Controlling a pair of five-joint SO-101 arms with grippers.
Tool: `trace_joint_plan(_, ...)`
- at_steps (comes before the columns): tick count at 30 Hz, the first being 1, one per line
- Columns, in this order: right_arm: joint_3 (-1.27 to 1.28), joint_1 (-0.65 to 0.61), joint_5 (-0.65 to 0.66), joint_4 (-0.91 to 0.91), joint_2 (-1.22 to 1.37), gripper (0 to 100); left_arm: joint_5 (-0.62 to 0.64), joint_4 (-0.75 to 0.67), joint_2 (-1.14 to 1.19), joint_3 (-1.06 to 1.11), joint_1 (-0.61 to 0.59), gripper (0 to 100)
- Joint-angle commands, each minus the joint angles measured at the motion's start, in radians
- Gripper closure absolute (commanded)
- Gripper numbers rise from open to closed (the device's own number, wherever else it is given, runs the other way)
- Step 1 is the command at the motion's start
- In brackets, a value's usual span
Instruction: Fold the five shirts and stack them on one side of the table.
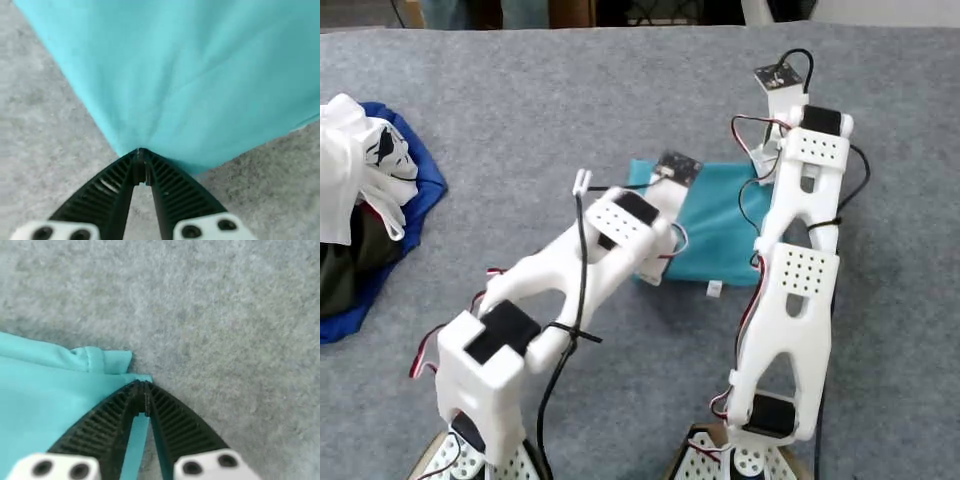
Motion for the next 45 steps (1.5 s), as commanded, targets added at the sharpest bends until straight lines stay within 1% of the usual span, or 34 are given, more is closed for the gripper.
trace_joint_plan(1,-0.130,0.012,-0.006,0.058,-0.038,98.4,-0.068,0.012,-0.126,-0.088,-0.044,97)
trace_joint_plan(5,-0.320,0.012,-0.002,0.146,-0.044,98.4,-0.138,0.014,-0.241,-0.125,-0.104,97)
trace_joint_plan(9,-0.277,0.031,-0.009,0.187,-0.147,98.4,-0.149,0.012,-0.307,-0.120,-0.186,97)
trace_joint_plan(13,-0.275,0.103,-0.103,0.187,-0.275,98.4,-0.146,0.011,-0.305,-0.114,-0.251,97)
trace_joint_plan(18,-0.170,0.176,-0.114,0.189,-0.463,98.4,-0.144,-0.032,-0.304,-0.111,-0.282,97)
trace_joint_plan(23,0.125,0.236,-0.100,0.187,-0.699,98.4,-0.143,-0.118,-0.215,-0.073,-0.346,97)
trace_joint_plan(25,0.272,0.255,-0.052,0.187,-0.805,98.4,-0.140,-0.123,-0.144,-0.065,-0.392,97)
trace_joint_plan(30,0.720,0.275,0.071,0.187,-1.078,98.4,-0.063,-0.140,-0.015,-0.070,-0.521,97)
trace_joint_plan(32,0.911,0.275,0.123,0.180,-1.170,98.4,-0.063,-0.141,0.020,-0.068,-0.553,97)
trace_joint_plan(34,1.093,0.278,0.149,0.124,-1.242,98.4,-0.063,-0.157,0.051,-0.050,-0.573,97)
trace_joint_plan(37,1.339,0.298,0.147,0.008,-1.330,98.4,-0.066,-0.212,0.100,-0.002,-0.575,97)
trace_joint_plan(41,1.598,0.295,0.144,-0.060,-1.417,98.3,-0.064,-0.221,0.075,0.004,-0.576,97)
trace_joint_plan(43,1.696,0.295,0.081,-0.107,-1.446,98.3,-0.064,-0.221,0.072,0.008,-0.578,97)
trace_joint_plan(45,1.765,0.295,-0.032,-0.166,-1.465,98.2,-0.064,-0.219,0.071,0.010,-0.579,97)
